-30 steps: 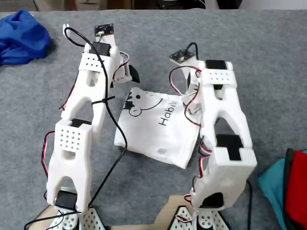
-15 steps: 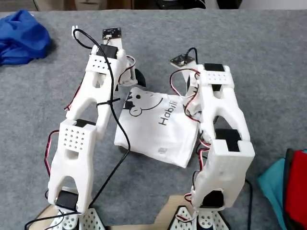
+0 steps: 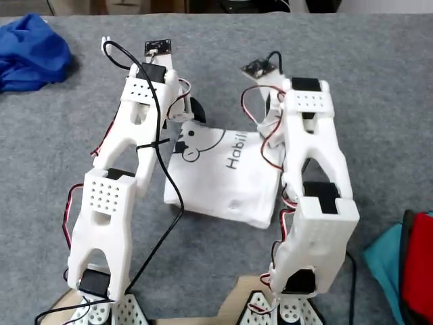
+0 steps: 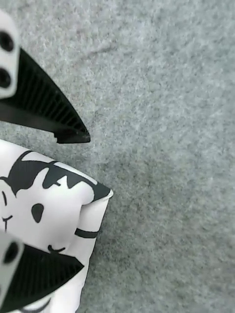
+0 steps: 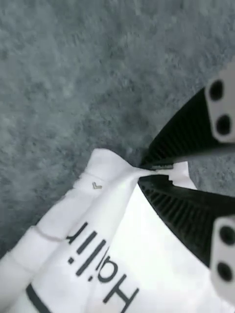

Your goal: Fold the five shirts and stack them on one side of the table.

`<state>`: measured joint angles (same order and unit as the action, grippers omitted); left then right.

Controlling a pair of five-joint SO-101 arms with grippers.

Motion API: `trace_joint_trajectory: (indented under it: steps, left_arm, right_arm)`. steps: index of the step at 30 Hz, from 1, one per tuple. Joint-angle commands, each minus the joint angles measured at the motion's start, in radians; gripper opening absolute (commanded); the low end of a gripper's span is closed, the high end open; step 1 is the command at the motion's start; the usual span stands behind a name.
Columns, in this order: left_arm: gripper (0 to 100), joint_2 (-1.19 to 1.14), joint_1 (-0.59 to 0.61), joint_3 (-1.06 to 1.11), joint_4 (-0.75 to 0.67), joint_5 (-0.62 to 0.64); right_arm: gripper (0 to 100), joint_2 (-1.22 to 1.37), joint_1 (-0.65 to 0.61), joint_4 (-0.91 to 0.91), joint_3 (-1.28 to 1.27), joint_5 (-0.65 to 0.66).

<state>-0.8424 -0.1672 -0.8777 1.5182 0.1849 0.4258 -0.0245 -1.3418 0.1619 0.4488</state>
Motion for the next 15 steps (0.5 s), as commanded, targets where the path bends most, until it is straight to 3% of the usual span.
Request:
trace_joint_trajectory:
  steps: [1, 11, 15]
  left_arm:
    - [36, 0.015, 0.009, -0.051, 0.008, 0.005]
    - [36, 0.021, 0.034, -0.051, 0.009, 0.005]
    - [36, 0.022, 0.032, -0.098, 0.072, 0.002]
  right_arm:
    - [2.3, -0.004, 0.004, -0.014, 0.093, 0.006]
    - [2.6, 0.17, -0.064, -0.031, 0.236, 0.018]
    - [6.5, 0.206, -0.064, -0.095, 0.349, 0.017]
